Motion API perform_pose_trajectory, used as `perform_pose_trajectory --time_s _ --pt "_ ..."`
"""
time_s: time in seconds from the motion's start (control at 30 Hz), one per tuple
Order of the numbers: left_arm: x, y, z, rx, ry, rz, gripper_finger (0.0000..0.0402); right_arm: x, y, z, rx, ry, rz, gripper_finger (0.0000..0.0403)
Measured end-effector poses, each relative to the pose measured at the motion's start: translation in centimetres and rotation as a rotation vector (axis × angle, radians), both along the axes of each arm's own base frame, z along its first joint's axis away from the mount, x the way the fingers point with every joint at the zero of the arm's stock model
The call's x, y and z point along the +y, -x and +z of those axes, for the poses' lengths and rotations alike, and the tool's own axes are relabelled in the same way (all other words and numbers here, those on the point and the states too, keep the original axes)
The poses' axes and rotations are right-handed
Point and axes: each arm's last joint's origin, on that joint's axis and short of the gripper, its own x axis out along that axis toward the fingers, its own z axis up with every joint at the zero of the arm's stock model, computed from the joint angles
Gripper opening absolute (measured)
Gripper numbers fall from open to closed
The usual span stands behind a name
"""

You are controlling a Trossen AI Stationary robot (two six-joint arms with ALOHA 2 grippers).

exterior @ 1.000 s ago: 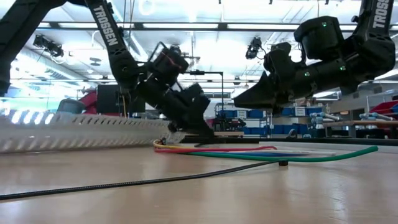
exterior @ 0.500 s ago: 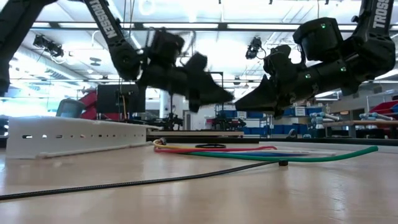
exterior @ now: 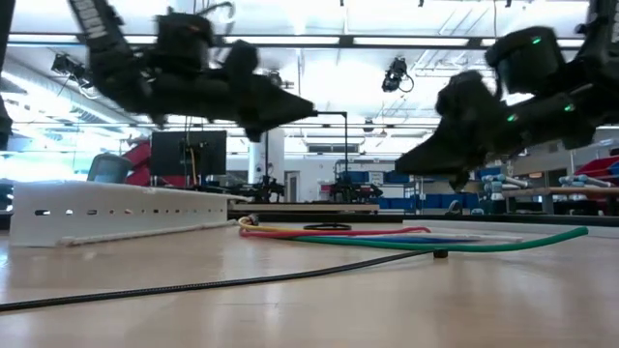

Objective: Ziptie cables
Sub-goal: Insert the black zip tie into the lock head

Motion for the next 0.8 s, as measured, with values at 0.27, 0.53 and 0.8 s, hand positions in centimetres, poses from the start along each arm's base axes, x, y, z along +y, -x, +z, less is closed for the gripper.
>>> perform_pose_trajectory --time_s 0.27,0.53,0.8 --pt "-4.0 2.2 -1.9 0.002 -0.012 0.061 0.0094 3.0 1.3 2.2 -0.068 0.03 0.106 0.0033" --pt "-7.9 2.0 -1.4 -0.02 0.001 0.031 0.0094 6.4 2.2 2.1 -0.042 0.027 0.162 0.0002" --pt "-12.3 1.7 -0.7 0.009 -0.007 0.04 0.0094 9.2 3.3 1.5 -0.004 -0.017 0.193 0.0001"
